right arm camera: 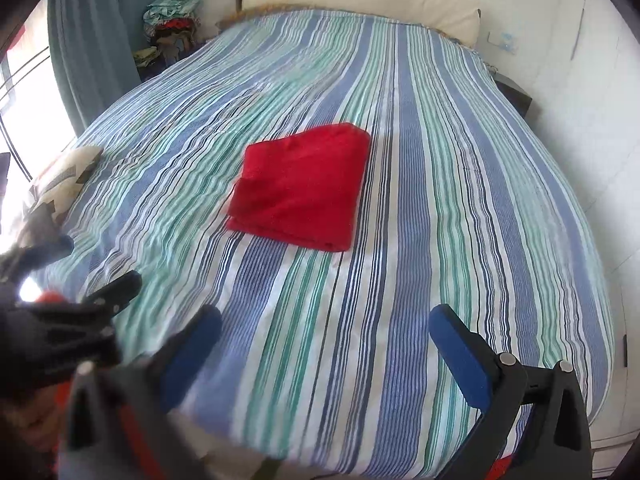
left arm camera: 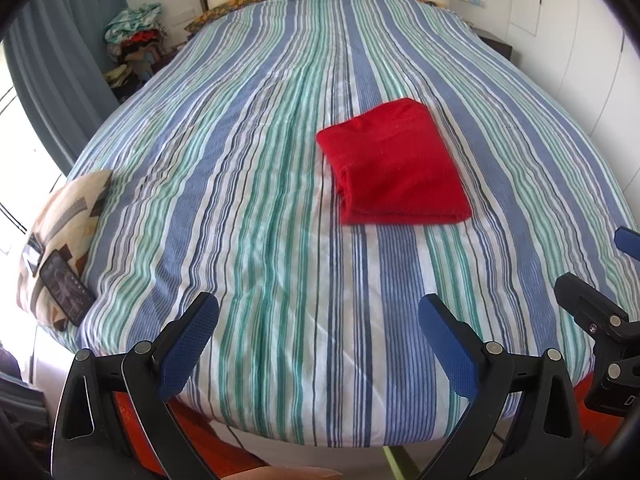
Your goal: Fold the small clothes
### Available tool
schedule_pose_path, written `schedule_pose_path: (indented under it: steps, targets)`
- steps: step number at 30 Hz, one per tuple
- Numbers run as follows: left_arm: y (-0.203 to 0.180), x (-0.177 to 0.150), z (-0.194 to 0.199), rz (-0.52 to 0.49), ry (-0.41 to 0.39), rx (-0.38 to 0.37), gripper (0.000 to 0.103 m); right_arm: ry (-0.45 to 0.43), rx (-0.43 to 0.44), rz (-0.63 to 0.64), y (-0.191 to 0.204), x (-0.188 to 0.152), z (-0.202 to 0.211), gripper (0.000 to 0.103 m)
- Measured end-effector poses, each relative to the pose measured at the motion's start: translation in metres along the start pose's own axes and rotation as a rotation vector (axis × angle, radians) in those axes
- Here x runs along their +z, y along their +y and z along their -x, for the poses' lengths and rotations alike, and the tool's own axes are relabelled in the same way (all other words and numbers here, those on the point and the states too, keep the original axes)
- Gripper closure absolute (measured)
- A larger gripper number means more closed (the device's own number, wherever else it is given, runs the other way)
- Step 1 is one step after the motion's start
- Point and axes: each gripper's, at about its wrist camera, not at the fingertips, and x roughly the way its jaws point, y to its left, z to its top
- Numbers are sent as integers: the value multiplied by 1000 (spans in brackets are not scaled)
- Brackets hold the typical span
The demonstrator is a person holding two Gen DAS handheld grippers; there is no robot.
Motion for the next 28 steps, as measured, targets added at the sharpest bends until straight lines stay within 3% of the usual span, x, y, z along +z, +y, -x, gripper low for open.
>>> schedule_pose_path:
  steps: [18,24,28]
  targets:
    - [-6,-1,0,-24,-4,32,3,5,-35,-4,-4,-3,1,1]
    - [-6,-2,3,-21,-13,-4,3,7,-39,-16,-8,-5,0,1]
    - [-10,-3,8,-42,-45,31,3,1,-45,-20,-10,-5,1,1]
